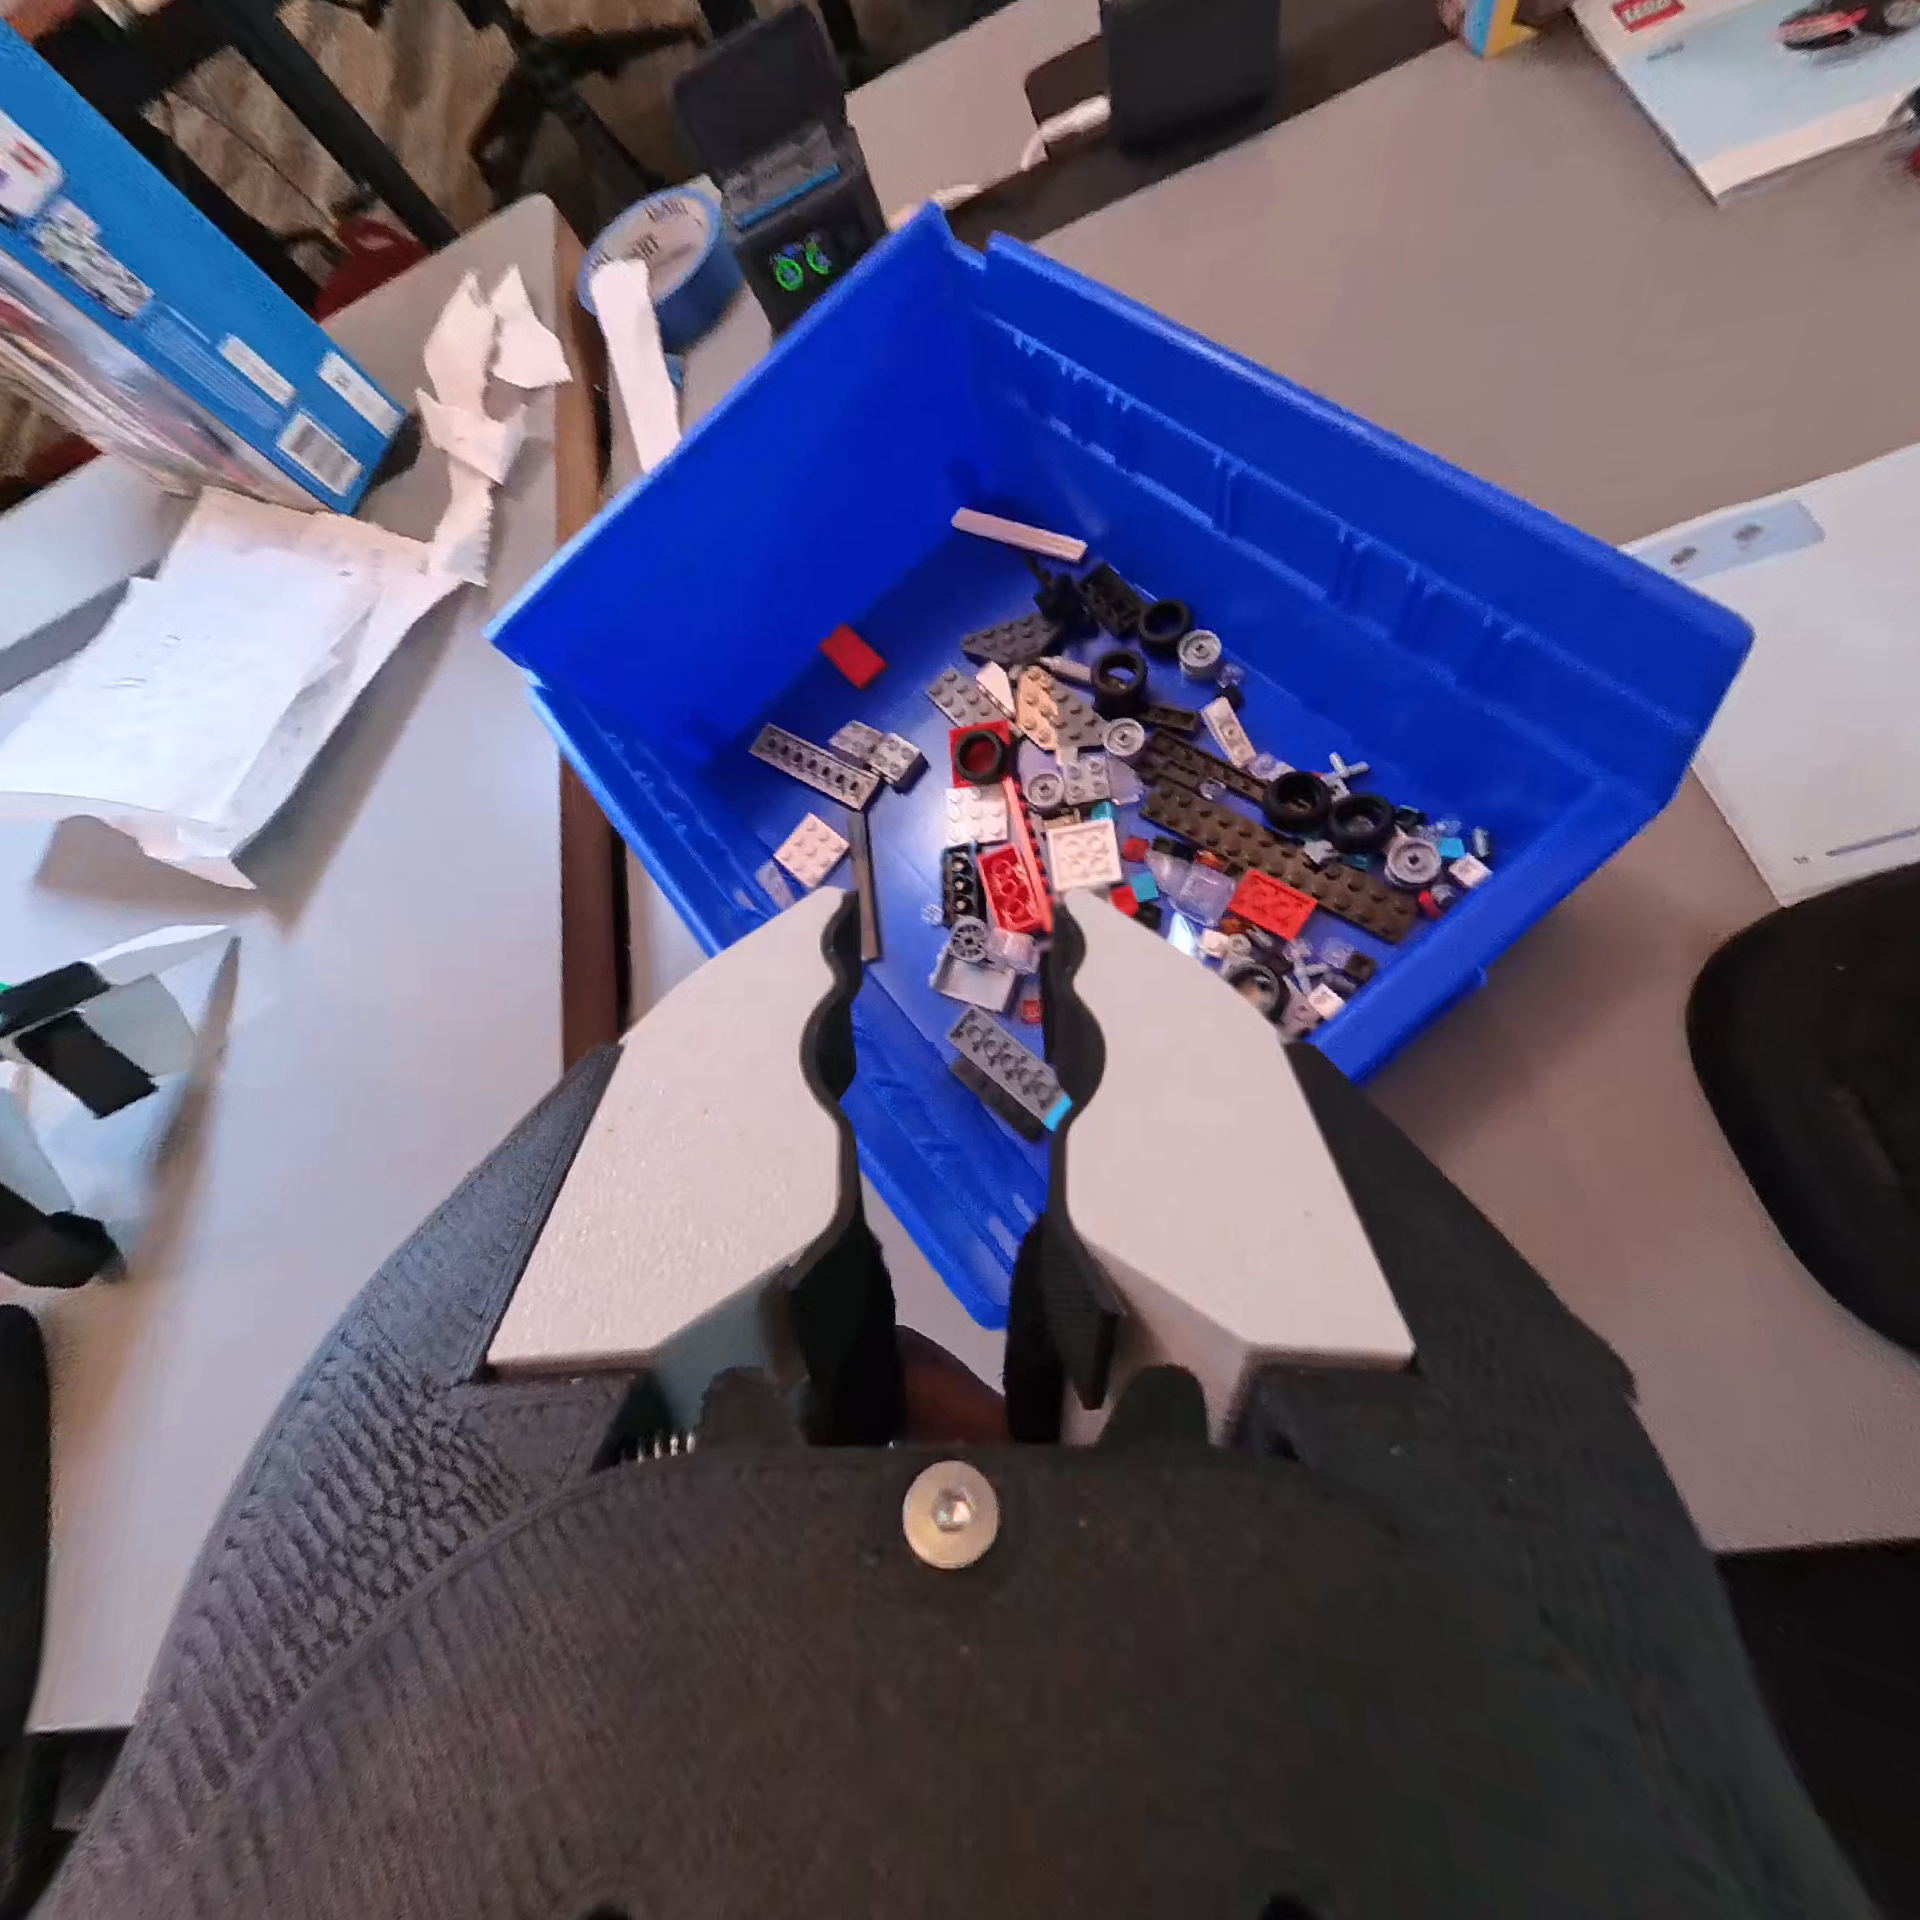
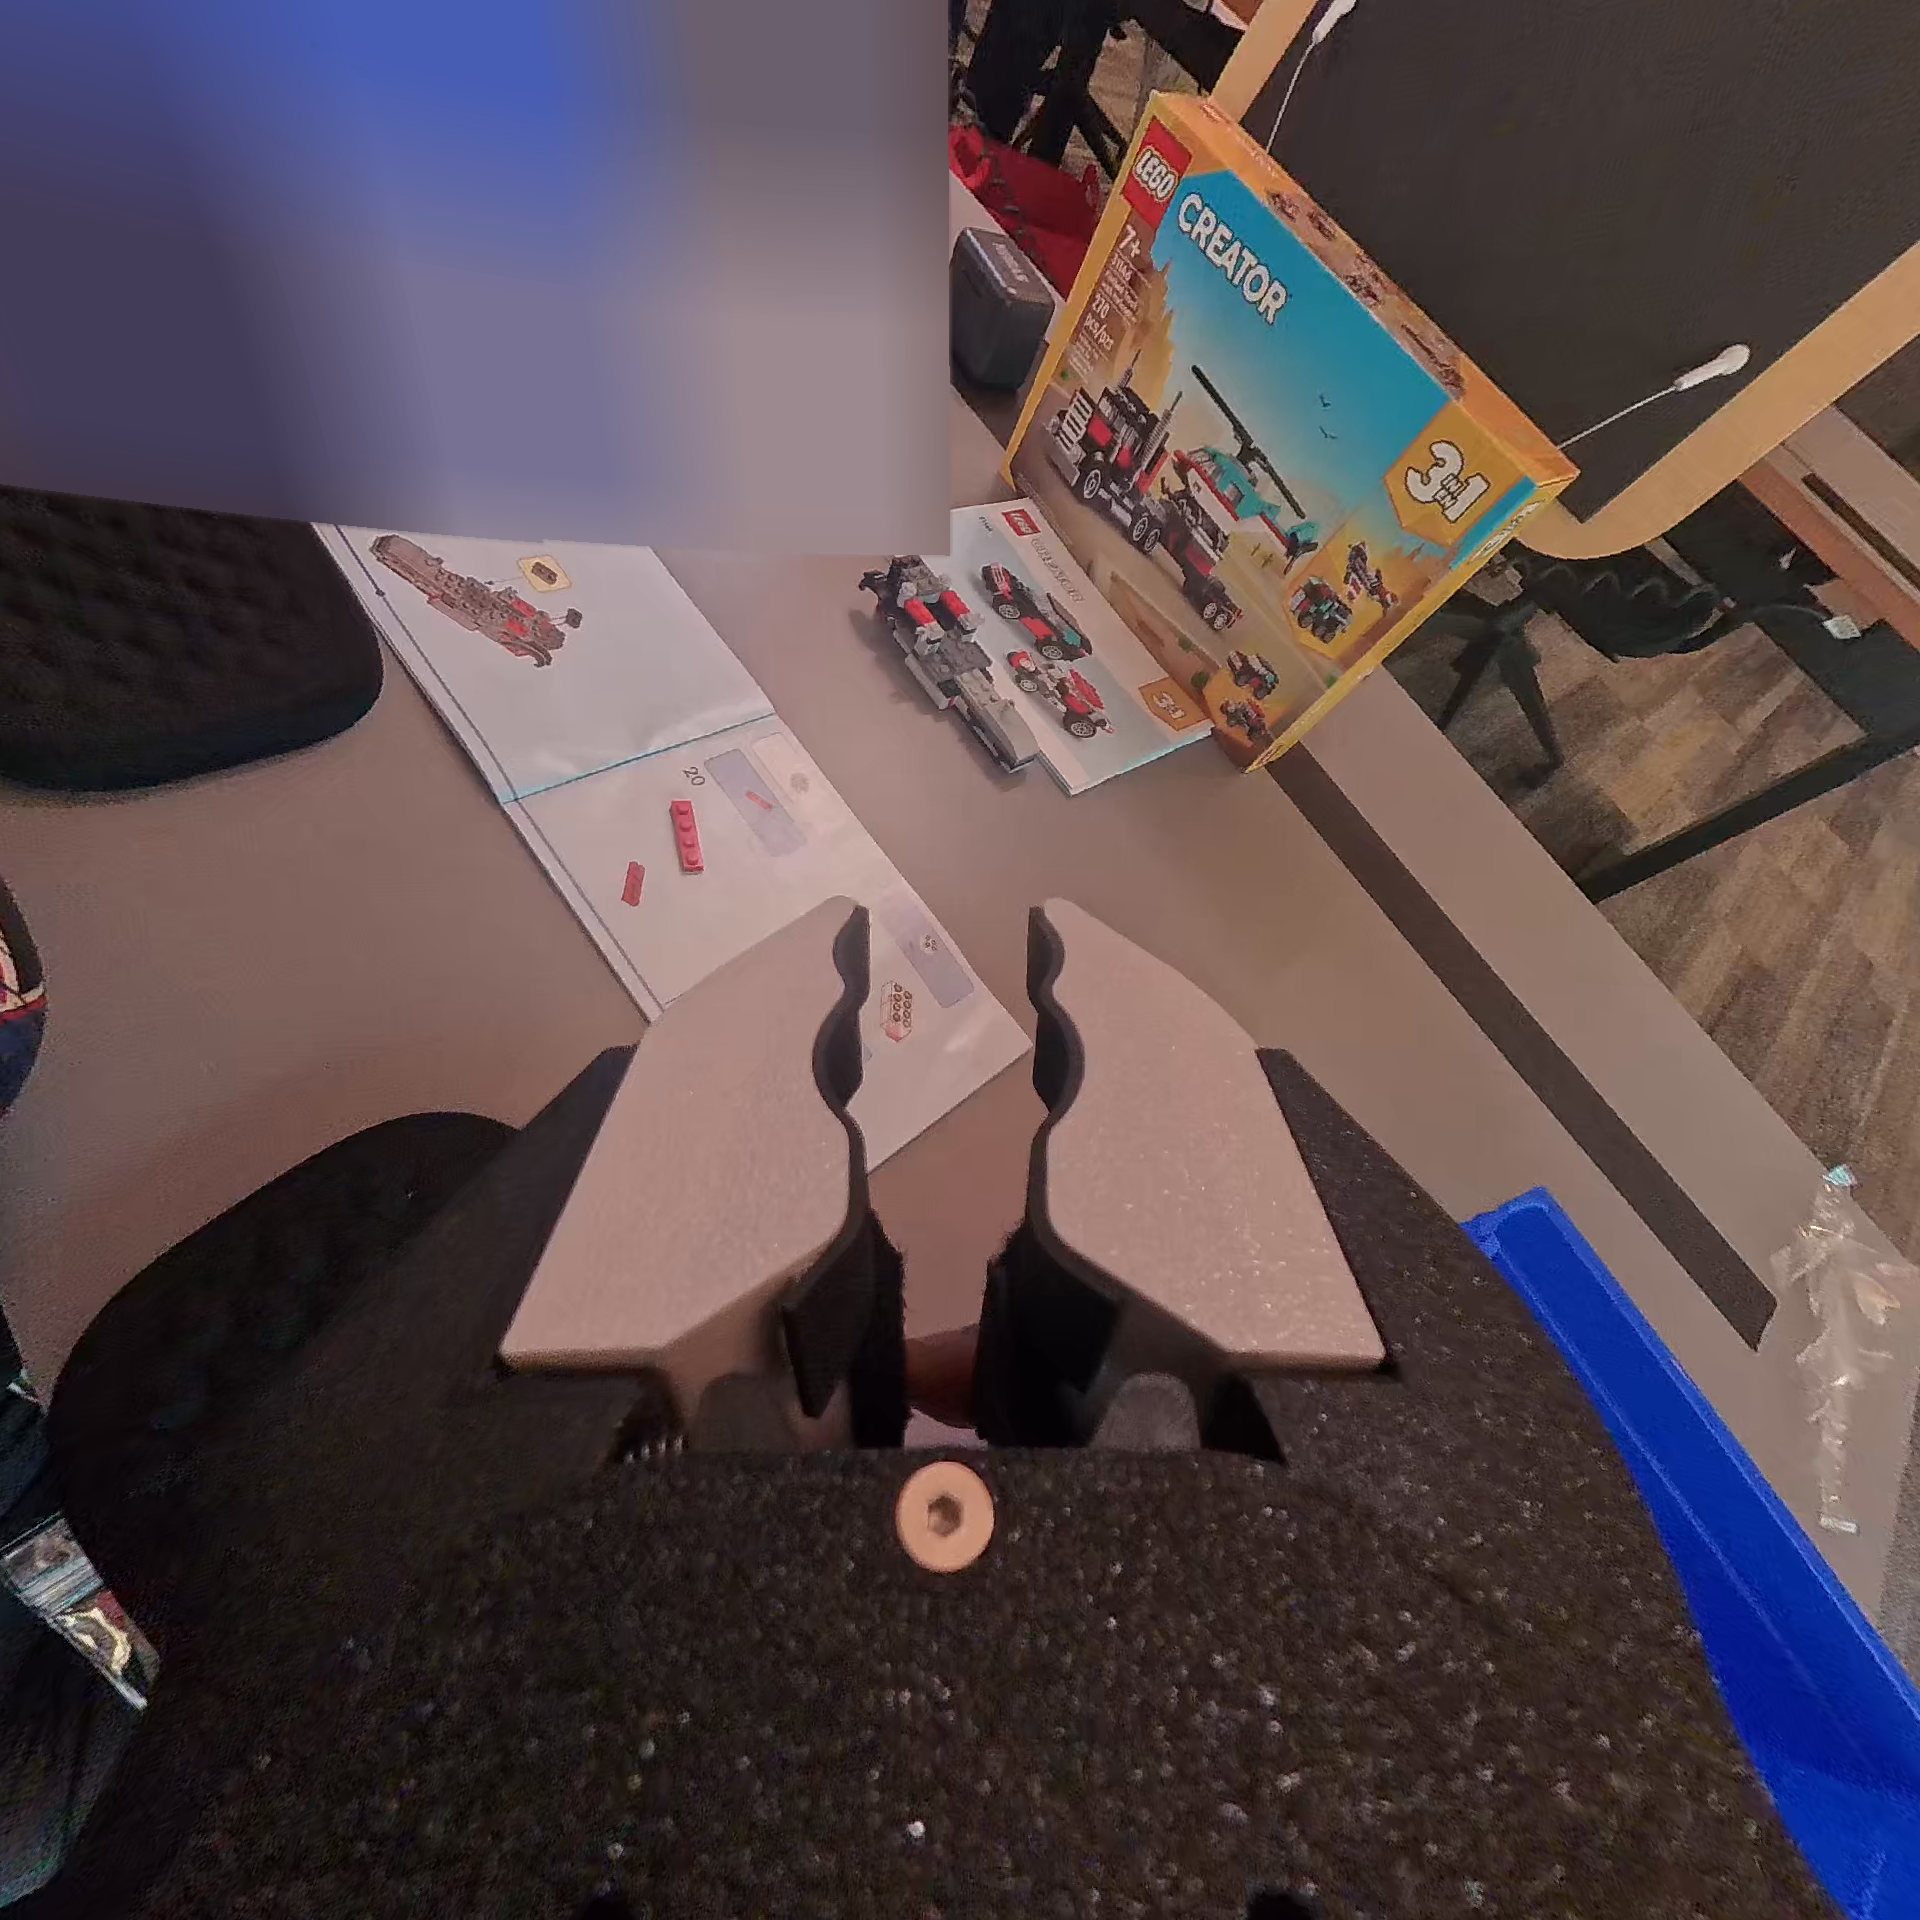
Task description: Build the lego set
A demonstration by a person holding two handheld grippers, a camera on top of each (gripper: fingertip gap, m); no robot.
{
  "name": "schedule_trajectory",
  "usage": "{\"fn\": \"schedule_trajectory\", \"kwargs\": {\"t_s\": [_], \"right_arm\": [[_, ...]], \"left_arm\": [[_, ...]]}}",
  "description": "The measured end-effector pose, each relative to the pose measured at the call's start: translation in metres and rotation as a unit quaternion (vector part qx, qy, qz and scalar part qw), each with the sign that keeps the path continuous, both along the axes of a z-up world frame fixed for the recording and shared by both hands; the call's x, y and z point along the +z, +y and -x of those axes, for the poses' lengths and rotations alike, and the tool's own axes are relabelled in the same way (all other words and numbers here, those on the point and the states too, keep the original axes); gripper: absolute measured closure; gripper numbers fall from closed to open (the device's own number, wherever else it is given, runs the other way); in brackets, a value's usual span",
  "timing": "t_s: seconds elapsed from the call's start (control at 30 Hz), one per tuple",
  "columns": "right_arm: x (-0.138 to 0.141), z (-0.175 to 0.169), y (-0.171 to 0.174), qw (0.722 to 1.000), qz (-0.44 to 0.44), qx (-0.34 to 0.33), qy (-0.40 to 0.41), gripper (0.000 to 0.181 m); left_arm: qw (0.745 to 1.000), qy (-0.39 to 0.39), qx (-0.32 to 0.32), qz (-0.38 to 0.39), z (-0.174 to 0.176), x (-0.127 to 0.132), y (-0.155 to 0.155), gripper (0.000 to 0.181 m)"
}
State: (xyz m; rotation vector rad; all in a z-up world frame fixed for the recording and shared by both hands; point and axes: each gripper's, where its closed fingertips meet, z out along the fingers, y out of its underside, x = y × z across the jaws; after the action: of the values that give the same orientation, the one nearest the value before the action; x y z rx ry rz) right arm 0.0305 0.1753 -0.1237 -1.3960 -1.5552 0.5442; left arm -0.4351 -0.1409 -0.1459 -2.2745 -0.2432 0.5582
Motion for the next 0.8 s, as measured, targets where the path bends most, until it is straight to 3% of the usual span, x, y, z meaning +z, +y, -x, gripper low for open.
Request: {"fn": "schedule_trajectory", "kwargs": {"t_s": [0.1,0.17,0.3,0.5,0.8], "right_arm": [[-0.004,0.009,-0.001,1.0,0.0,0.014,-0.005,0.152],[-0.006,0.014,-0.004,1.0,-0.003,0.028,-0.009,0.152],[-0.006,0.017,-0.008,0.999,-0.01,0.042,-0.006,0.152],[-0.007,0.0,-0.003,1.0,-0.009,0.017,0.005,0.152],[-0.006,-0.019,0.001,1.0,-0.011,-0.008,0.015,0.153]], "left_arm": [[0.998,-0.03,-0.032,0.046,-0.011,-0.017,0.003,0.147],[0.989,-0.045,-0.068,0.124,-0.015,-0.037,0.007,0.147],[0.948,-0.069,-0.135,0.281,-0.006,-0.071,0.017,0.153],[0.889,-0.109,-0.121,0.427,0.019,-0.114,0.017,0.157],[0.871,-0.134,-0.087,0.465,0.034,-0.141,0.017,0.159]]}}
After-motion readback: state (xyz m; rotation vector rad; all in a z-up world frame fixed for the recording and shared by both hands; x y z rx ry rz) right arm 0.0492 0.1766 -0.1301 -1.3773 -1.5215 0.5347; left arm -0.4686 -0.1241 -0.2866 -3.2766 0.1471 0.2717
